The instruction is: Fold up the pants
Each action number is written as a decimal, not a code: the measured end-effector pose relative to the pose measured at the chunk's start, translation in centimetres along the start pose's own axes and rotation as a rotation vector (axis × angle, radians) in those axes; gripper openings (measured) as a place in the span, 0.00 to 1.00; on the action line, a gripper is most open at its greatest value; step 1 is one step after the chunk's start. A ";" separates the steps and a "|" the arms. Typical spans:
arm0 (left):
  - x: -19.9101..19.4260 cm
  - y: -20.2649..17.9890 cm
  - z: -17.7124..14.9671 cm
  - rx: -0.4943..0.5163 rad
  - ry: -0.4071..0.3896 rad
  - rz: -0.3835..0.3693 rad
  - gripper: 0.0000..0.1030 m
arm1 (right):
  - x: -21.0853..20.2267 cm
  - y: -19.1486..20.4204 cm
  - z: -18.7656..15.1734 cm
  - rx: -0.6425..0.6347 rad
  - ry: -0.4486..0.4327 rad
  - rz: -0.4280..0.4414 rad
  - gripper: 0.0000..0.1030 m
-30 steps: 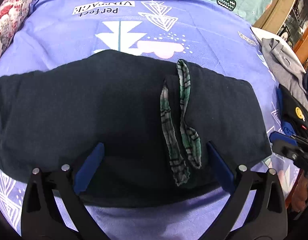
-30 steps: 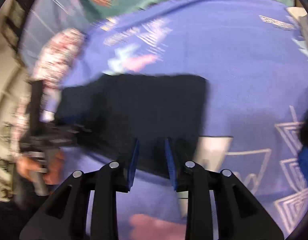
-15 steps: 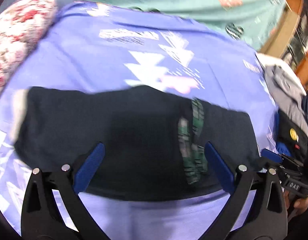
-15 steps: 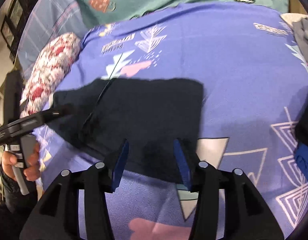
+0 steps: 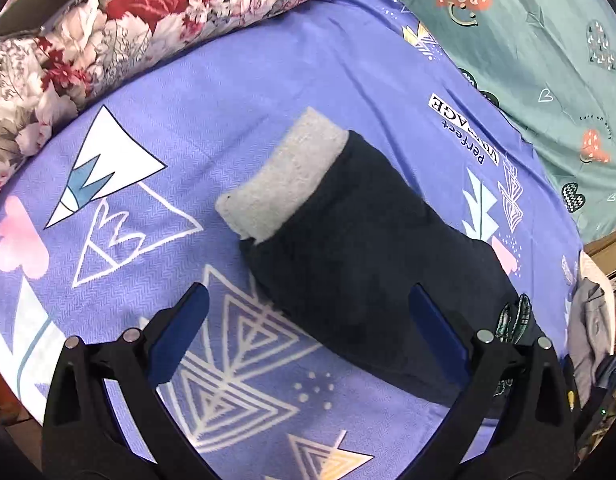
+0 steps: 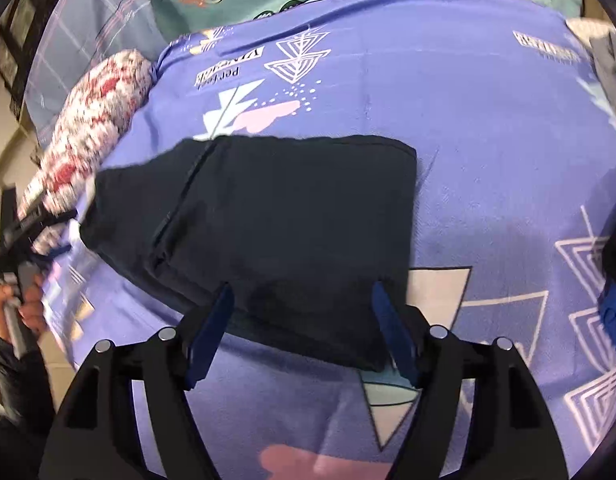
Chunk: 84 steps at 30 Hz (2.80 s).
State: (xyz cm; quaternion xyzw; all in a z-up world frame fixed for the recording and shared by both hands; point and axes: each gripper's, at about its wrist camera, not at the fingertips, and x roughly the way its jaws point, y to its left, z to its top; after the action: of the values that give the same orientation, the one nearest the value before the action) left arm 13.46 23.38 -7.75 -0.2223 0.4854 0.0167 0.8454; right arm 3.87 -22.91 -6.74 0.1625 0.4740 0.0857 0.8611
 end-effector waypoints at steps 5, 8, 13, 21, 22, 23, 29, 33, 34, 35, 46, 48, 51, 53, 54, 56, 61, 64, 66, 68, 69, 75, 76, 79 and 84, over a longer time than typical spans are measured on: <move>1.1 0.8 1.0 -0.013 0.004 0.002 0.90 | -0.2 -0.4 0.0 0.037 0.011 0.024 0.70; 2.2 0.9 1.5 -0.045 0.031 -0.021 0.89 | -0.5 -0.4 0.0 0.047 0.013 0.025 0.70; 3.8 1.3 1.7 -0.066 0.079 -0.065 0.79 | -0.4 -0.7 0.1 0.067 0.022 0.045 0.70; 5.6 0.5 3.1 0.020 0.045 -0.031 0.75 | -0.1 -0.4 0.2 0.064 0.025 0.060 0.73; 5.7 0.5 3.2 0.016 0.039 -0.017 0.71 | -0.1 -0.4 0.3 0.063 0.027 0.061 0.73; 5.6 0.4 3.4 0.013 0.034 0.001 0.68 | -0.2 -0.4 0.3 0.061 0.027 0.062 0.73; 4.2 -0.9 2.9 0.070 0.002 0.033 0.26 | -0.7 -0.8 0.2 0.071 0.023 0.077 0.73; 0.0 -3.3 2.8 0.127 -0.072 -0.002 0.24 | -1.2 -0.9 0.0 0.071 0.007 0.078 0.73; -1.1 -4.1 2.7 0.149 -0.092 -0.024 0.24 | -1.4 -1.0 0.0 0.070 0.001 0.080 0.73; -2.2 -5.0 2.6 0.173 -0.111 -0.050 0.24 | -1.5 -1.1 0.0 0.071 -0.003 0.081 0.73; -3.7 -20.9 -4.9 0.537 -0.038 -0.328 0.29 | -3.2 -3.3 -1.1 0.126 -0.041 0.084 0.73; -1.5 -22.8 -6.8 0.568 0.022 -0.349 0.32 | -3.4 -3.6 -1.3 0.131 -0.040 0.080 0.73; 3.0 -24.8 -9.7 0.589 0.161 -0.393 0.56 | -3.9 -3.7 -1.5 0.111 -0.038 0.055 0.73; 5.6 -25.2 -11.3 0.630 0.252 -0.458 0.79 | -4.5 -3.8 -1.5 0.102 -0.051 0.054 0.73; 5.4 -25.2 -11.7 0.648 0.200 -0.438 0.80 | -4.7 -3.9 -1.5 0.103 -0.058 0.058 0.73; 4.6 -25.3 -11.6 0.658 0.199 -0.471 0.89 | -5.0 -4.2 -1.4 0.106 -0.070 0.063 0.73; 2.9 -23.3 -8.9 0.530 0.283 -0.553 0.89 | -4.5 -4.1 -0.6 0.121 -0.063 0.085 0.73; 0.8 -20.9 -6.8 0.459 0.226 -0.563 0.89 | -4.5 -3.3 0.2 0.108 -0.087 0.088 0.81; -0.3 -18.3 -5.2 0.399 0.165 -0.537 0.94 | -4.3 -2.8 0.9 0.107 -0.090 0.123 0.83; -0.6 -16.2 -4.0 0.340 0.095 -0.459 0.95 | -3.6 -1.9 1.5 0.104 -0.074 0.186 0.85; -0.4 -14.8 -3.5 0.312 0.051 -0.380 0.95 | -3.1 -1.4 1.9 0.111 -0.062 0.219 0.87; 4.2 -11.3 -3.9 0.274 0.087 -0.130 0.95 | 0.7 2.1 3.8 0.124 0.024 0.280 0.89; 4.8 -11.4 -4.3 0.299 0.078 -0.084 0.95 | 1.1 2.5 4.0 0.118 0.026 0.281 0.90; 5.6 -11.5 -5.1 0.337 0.075 -0.081 0.95 | 2.7 3.8 4.9 0.114 0.039 0.248 0.90; 6.0 -10.8 -4.9 0.355 0.069 -0.116 0.96 | 4.8 5.1 5.6 0.101 0.056 0.219 0.90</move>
State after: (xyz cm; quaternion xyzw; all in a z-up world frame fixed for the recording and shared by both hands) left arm 15.28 10.58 -10.97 -0.0977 0.4959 -0.1254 0.8537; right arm 11.22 -17.83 -5.95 0.2539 0.4809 0.1601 0.8238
